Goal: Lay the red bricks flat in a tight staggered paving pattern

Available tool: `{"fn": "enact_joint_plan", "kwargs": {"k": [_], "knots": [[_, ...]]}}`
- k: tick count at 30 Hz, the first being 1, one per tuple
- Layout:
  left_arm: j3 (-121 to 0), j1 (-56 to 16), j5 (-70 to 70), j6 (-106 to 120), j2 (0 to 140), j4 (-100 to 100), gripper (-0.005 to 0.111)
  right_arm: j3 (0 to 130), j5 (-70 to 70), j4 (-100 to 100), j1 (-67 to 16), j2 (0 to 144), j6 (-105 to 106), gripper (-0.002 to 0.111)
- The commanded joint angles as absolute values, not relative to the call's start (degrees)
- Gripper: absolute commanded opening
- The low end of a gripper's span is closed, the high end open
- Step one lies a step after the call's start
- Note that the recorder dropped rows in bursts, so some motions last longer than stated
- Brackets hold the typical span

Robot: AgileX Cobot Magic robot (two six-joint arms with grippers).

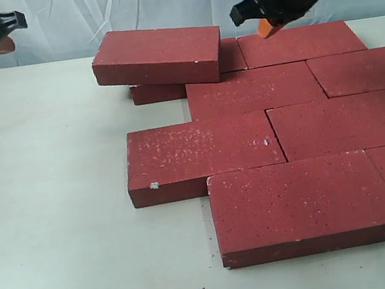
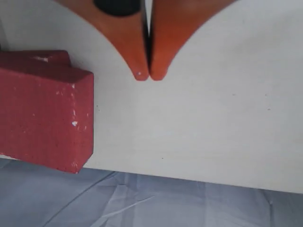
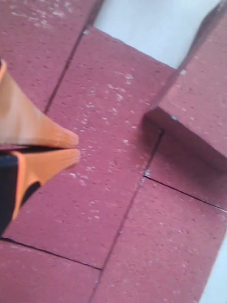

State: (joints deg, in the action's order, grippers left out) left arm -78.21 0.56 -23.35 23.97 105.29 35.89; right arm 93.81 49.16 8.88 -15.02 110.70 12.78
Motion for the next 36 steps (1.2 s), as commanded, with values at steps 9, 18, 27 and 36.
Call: {"fn": "enact_joint_plan", "kwargs": {"k": [9,18,27,36], "knots": [[-100.17,1.08,-31.90,23.34,122.69,39.16,0.000,112.89,48.17,7.97,-14.66,127.18,11.66,-0.001],[-105.07,0.47,-34.36,23.30,129.70,43.47,0.000,112.89,44.80,7.55,-14.66,130.42,11.76,-0.001],[-108.94,-4.42,-33.18,23.30,134.97,44.28,0.000,112.89,40.27,9.68,-14.76,134.37,11.76,-0.001],[-108.94,-6.29,-32.11,23.30,135.67,44.45,0.000,112.89,35.33,12.37,-15.12,134.59,11.89,-0.001]]}}
